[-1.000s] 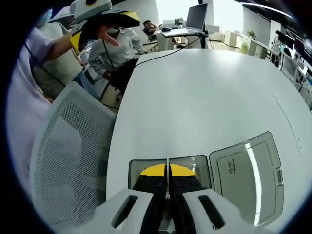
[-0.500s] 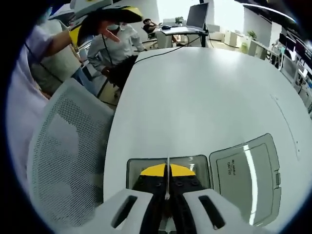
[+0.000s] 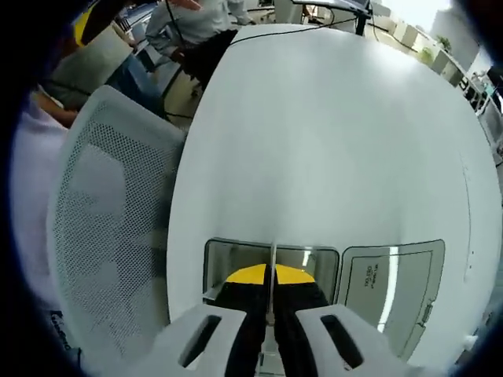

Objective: Insert the divider into the dual guide fixture by aligning both edges with the guide slots and pushing it downward to the bottom, including one-sided entry, uneven engagement, binding, and posture correction.

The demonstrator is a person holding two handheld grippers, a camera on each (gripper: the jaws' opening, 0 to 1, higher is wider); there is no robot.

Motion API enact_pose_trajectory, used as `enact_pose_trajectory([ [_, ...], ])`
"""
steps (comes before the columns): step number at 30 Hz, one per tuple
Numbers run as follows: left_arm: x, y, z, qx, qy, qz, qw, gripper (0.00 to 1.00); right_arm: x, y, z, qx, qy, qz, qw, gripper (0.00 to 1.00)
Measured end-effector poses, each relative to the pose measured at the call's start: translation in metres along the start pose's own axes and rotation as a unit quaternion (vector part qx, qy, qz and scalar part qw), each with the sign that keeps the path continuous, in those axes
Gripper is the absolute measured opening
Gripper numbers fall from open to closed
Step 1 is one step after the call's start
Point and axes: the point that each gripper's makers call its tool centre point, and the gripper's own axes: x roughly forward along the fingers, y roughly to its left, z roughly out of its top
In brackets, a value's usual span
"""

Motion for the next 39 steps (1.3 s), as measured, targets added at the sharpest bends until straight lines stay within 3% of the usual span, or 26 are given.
enact_pose_trajectory([
  [6,0.001,-0.001,-0.001,0.000,-0.001,-0.001,1.0000,0.44,0.000,-0.003,-0.001,0.018,0.012,0.009,0.9997,0.00],
  [16,0.001,0.000,0.000,0.000,-0.004,-0.001,1.0000,0.44,-0.007,-0.004,-0.002,0.080,-0.075,0.007,0.9939,0.00],
  [23,0.002,-0.001,0.001,0.000,-0.003,-0.002,1.0000,0.44,-0.011,-0.003,-0.001,0.086,-0.096,0.002,0.9916,0.00],
  [28,0.001,-0.002,0.001,0.000,-0.003,0.000,1.0000,0.44,-0.020,-0.005,0.006,0.090,-0.133,-0.002,0.9870,0.00],
  [34,0.000,-0.001,0.002,0.001,-0.005,0.000,1.0000,0.44,-0.018,-0.001,-0.004,0.104,-0.132,0.005,0.9857,0.00],
  [39,0.002,-0.001,0.001,0.002,-0.003,-0.001,1.0000,0.44,-0.018,0.000,0.000,0.109,-0.146,0.008,0.9832,0.00],
])
